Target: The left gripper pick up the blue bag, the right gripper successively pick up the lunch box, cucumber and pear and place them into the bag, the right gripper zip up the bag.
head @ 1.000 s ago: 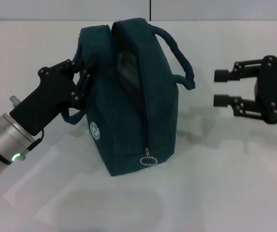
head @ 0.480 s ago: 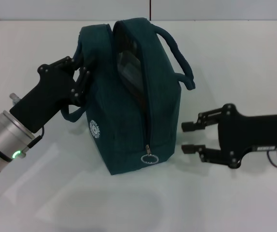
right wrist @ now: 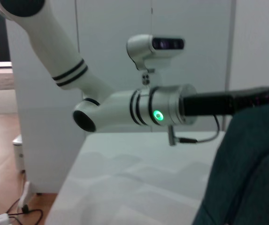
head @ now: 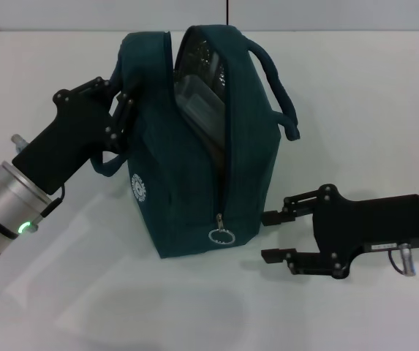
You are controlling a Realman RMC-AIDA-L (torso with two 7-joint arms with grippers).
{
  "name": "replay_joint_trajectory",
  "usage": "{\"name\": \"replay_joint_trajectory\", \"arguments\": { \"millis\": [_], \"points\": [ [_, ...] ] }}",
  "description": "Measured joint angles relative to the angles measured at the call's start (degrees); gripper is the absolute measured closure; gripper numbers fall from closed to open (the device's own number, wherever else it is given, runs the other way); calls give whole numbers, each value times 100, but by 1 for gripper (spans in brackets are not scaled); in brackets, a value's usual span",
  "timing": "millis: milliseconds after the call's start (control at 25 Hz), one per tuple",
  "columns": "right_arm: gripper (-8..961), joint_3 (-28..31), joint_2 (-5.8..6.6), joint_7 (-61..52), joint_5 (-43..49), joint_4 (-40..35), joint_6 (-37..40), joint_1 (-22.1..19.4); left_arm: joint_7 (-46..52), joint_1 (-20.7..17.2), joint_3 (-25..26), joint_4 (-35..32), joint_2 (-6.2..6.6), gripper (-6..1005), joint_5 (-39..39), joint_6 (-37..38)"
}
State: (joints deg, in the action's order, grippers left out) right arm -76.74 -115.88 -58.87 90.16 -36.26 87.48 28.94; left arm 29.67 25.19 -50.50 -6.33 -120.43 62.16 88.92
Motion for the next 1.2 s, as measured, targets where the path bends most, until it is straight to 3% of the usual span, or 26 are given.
{"name": "replay_joint_trajectory", "arguments": {
  "millis": [440,720,1200],
  "points": [
    [433,-1540,-30,-485,-1432,195,-1180,208,-12,46,-29,73,-18,843,-110,80],
    [507,-2302,-31,-910,-1897,205,-1714,346,-54,137,-33,337,-17,843,-112,123],
    [525,-2386,-30,-945,-2280,185,-2076,70,-213,136,-201,498,-25,843,-79,135]
  ]
}}
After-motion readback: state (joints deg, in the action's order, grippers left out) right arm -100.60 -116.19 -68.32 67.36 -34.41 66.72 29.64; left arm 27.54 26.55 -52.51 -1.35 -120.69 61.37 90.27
